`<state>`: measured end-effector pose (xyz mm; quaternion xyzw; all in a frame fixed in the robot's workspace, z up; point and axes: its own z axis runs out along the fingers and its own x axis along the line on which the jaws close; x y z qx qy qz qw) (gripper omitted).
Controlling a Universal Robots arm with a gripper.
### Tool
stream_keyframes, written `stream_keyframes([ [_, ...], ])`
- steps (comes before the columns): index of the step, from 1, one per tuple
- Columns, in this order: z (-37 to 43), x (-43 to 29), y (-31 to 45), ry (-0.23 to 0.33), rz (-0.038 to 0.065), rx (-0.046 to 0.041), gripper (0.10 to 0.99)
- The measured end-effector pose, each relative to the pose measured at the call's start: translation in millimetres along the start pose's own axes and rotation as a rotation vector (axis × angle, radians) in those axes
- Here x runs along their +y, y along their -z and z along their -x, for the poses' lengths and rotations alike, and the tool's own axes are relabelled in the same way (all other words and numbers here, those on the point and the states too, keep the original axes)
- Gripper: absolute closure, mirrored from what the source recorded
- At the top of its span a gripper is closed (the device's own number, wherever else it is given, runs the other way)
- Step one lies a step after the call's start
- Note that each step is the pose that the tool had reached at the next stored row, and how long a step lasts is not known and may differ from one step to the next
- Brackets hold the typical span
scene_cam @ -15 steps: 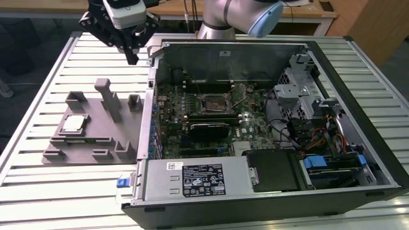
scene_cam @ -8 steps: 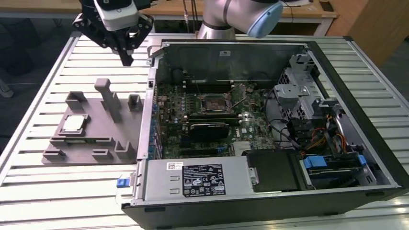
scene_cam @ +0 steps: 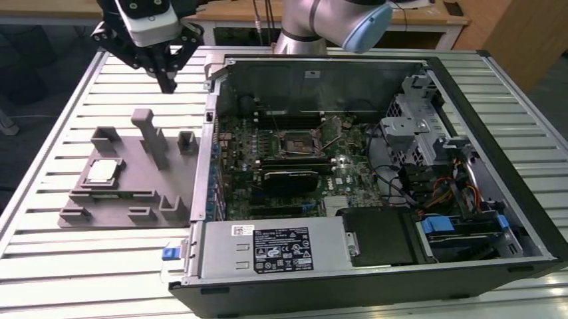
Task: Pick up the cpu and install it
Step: 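Reach for the cpu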
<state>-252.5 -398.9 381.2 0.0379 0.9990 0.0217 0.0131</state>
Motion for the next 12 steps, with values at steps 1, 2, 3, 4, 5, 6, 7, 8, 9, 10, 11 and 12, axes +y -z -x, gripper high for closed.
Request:
stream_keyframes([
  [1, -1.6, -0.1, -0.6, 0.000, 0.000, 0.0000, 0.980],
  [2, -3.1, -0.3, -1.2, 0.000, 0.000, 0.0000, 0.980],
  [3, -4.5, -0.4, -1.9, 0.000, 0.000, -0.0001, 0.980],
  [4, -6.0, -0.6, -2.4, 0.000, 0.000, -0.0001, 0.980],
  [5, -7.6, -0.7, -3.1, 0.000, 0.000, 0.0000, 0.980],
  [6, -9.1, -0.8, -3.8, 0.000, 0.000, -0.0001, 0.980],
  [7, -10.6, -1.0, -4.6, 0.000, 0.000, -0.0001, 0.980],
  [8, -12.1, -1.1, -5.3, 0.000, 0.000, 0.0000, 0.980],
  [9, -13.6, -1.3, -6.1, 0.000, 0.000, -0.0001, 0.980],
  [10, -15.1, -1.4, -6.8, 0.000, 0.000, 0.0000, 0.980],
  [11, -16.8, -1.5, -7.5, 0.000, 0.000, 0.0000, 0.980],
  [12, -18.6, -1.6, -8.3, 0.000, 0.000, 0.0001, 0.980],
])
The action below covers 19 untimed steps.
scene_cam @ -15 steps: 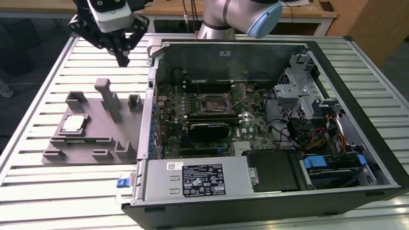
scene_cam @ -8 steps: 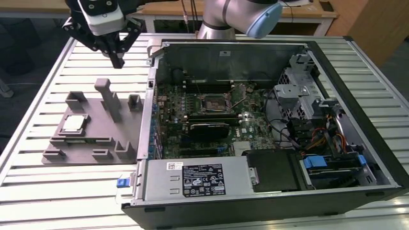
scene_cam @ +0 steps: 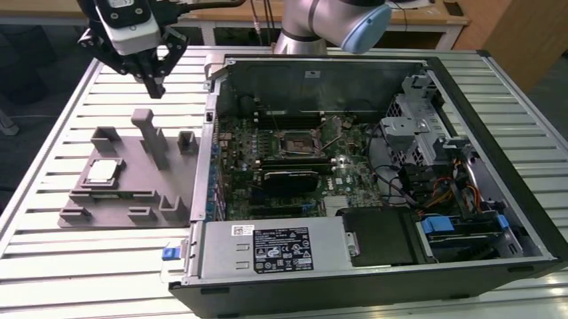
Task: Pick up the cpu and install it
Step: 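Reach for the cpu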
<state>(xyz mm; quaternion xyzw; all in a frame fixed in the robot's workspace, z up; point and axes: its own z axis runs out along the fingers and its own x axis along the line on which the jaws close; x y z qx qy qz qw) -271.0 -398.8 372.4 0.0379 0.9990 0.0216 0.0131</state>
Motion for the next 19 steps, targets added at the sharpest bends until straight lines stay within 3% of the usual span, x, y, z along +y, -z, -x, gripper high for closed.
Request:
stream_keyframes([
  [19, -29.0, -2.4, -15.3, 0.000, 0.000, -0.0002, 0.980],
])
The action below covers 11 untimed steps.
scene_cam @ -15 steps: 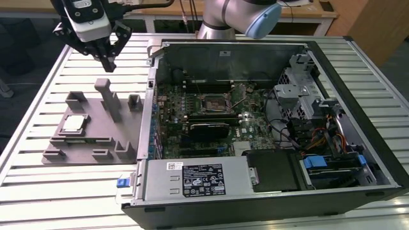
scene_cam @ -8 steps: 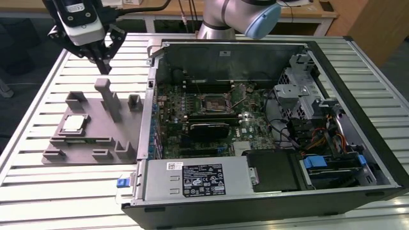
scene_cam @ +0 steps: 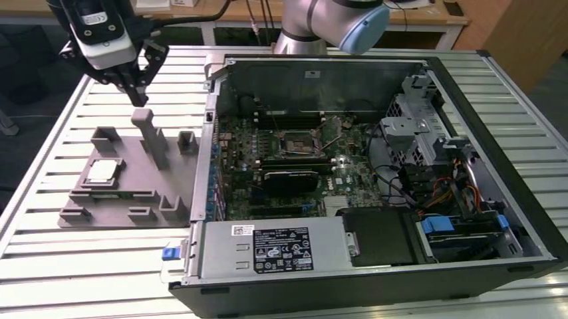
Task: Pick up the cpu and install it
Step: 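Reach for the cpu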
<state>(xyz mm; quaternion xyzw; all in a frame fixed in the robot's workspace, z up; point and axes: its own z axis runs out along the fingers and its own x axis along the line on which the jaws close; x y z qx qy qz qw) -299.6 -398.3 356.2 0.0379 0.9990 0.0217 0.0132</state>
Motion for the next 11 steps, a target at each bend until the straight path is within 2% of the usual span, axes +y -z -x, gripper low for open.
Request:
stream_keyframes([
  [11, -14.4, -1.3, -10.7, 0.000, 0.000, 0.0001, 0.980],
])
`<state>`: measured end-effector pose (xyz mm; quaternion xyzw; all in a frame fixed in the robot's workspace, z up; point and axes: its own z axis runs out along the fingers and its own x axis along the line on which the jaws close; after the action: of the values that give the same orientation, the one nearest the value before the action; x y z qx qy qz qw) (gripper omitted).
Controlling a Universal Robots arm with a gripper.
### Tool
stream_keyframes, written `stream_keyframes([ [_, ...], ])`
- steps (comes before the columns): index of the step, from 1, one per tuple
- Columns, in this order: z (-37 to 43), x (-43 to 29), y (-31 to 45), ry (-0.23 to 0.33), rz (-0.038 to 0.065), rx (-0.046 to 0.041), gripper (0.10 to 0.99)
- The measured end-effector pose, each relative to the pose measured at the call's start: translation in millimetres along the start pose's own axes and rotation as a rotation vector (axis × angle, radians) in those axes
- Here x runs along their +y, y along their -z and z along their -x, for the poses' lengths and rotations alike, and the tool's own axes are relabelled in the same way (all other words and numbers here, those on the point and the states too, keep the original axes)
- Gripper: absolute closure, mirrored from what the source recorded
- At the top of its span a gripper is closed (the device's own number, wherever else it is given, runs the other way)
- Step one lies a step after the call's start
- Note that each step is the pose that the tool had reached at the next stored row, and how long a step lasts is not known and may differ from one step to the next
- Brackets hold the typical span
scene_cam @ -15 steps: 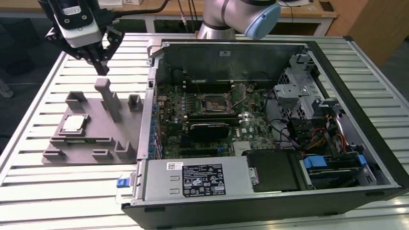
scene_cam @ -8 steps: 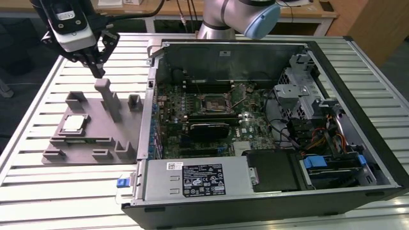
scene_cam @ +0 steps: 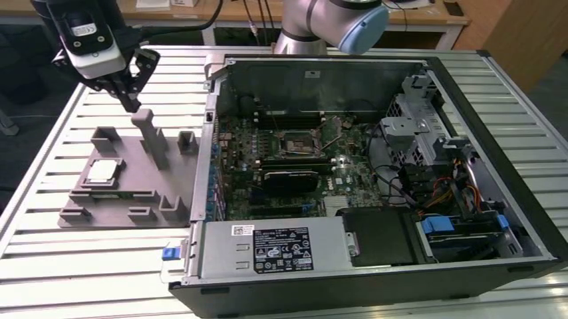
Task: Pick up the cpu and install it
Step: 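Reach for the cpu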
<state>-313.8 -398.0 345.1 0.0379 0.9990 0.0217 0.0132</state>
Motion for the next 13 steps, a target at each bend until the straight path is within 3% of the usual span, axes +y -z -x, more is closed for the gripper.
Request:
stream_keyframes([
  [13, -14.4, -1.0, -11.9, 0.000, 0.000, -0.0001, 0.980],
])
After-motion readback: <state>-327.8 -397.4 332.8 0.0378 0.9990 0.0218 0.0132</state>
